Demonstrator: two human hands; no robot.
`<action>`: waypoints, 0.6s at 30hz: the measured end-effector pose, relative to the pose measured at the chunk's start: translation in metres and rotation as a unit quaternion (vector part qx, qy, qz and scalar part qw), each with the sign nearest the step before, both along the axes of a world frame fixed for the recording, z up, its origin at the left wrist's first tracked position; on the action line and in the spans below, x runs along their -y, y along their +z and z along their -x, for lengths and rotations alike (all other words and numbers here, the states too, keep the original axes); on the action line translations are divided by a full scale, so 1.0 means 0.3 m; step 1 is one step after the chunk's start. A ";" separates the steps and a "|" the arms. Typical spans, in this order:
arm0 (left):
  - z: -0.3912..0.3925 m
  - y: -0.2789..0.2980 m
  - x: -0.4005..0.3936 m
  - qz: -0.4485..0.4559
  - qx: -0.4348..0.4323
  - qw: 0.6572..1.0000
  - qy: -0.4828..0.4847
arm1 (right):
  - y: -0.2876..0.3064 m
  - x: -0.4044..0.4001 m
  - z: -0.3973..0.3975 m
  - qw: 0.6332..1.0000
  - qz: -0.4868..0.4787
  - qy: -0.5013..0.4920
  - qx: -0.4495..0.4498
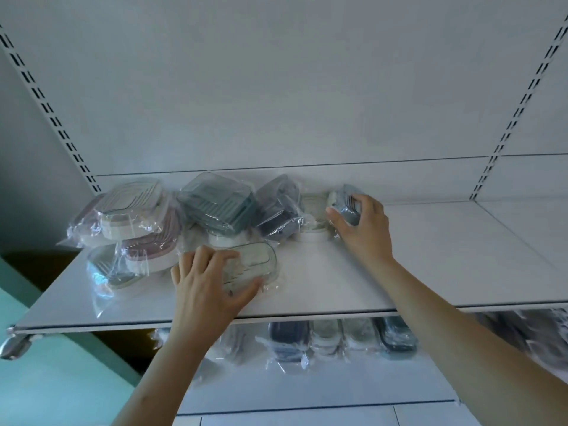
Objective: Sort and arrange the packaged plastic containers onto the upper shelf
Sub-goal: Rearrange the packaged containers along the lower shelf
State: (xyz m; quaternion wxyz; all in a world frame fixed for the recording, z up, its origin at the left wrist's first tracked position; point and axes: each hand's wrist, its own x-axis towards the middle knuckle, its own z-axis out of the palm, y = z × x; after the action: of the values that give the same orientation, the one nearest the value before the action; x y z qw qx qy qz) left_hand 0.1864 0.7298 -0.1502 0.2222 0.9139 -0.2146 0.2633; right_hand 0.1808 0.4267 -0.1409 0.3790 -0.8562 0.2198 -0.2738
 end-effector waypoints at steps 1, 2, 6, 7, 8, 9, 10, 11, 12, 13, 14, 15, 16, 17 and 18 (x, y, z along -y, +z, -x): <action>-0.004 -0.002 0.003 0.006 -0.006 1.000 -0.003 | 0.000 0.004 -0.002 1.000 0.001 -0.006 0.001; -0.007 -0.003 0.006 0.009 -0.012 1.000 -0.006 | -0.002 0.010 -0.004 1.000 -0.004 -0.012 -0.005; -0.018 -0.008 0.017 0.022 -0.064 0.996 -0.059 | 0.003 0.028 -0.003 0.998 -0.051 -0.002 -0.034; -0.021 -0.006 0.014 0.033 -0.101 0.991 -0.083 | 0.004 0.030 -0.001 0.998 -0.058 0.002 -0.038; -0.023 -0.003 0.008 0.046 -0.149 0.982 -0.107 | 0.003 0.032 -0.001 0.997 -0.066 0.003 -0.042; -0.024 0.003 -0.001 0.052 -0.187 0.972 -0.129 | 0.004 0.032 0.003 0.997 -0.066 0.005 -0.041; -0.027 0.008 -0.009 0.048 -0.207 0.966 -0.145 | 0.005 0.034 0.007 0.997 -0.067 0.006 -0.041; -0.030 0.013 -0.016 0.038 -0.214 0.964 -0.151 | 0.008 0.037 0.016 0.997 -0.065 0.009 -0.040; -0.031 0.016 -0.022 0.033 -0.216 0.964 -0.152 | 0.010 0.040 0.027 0.997 -0.063 0.014 -0.037; -0.028 0.018 -0.025 0.037 -0.215 0.965 -0.148 | 0.007 0.044 0.040 0.998 -0.055 0.020 -0.033; -0.023 0.018 -0.025 0.047 -0.209 0.966 -0.141 | 0.003 0.046 0.058 0.998 -0.045 0.026 -0.029; -0.016 0.015 -0.026 0.058 -0.199 0.969 -0.131 | -0.002 0.045 0.080 0.999 -0.033 0.031 -0.028; -0.007 0.011 -0.024 0.068 -0.186 0.973 -0.119 | -0.010 0.043 0.102 0.999 -0.020 0.036 -0.026; 0.003 0.002 -0.023 0.077 -0.171 0.976 -0.109 | -0.014 0.040 0.126 0.999 -0.008 0.041 -0.019; 0.013 -0.006 -0.022 0.088 -0.158 0.978 -0.102 | -0.018 0.038 0.148 0.999 -0.001 0.044 -0.011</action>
State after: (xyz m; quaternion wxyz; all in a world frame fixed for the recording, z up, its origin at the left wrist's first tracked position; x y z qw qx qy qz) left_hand 0.1825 0.7365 -0.1521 0.3581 0.8944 -0.2448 0.1095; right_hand 0.1365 0.4151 -0.1463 0.3888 -0.8678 0.1864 -0.2470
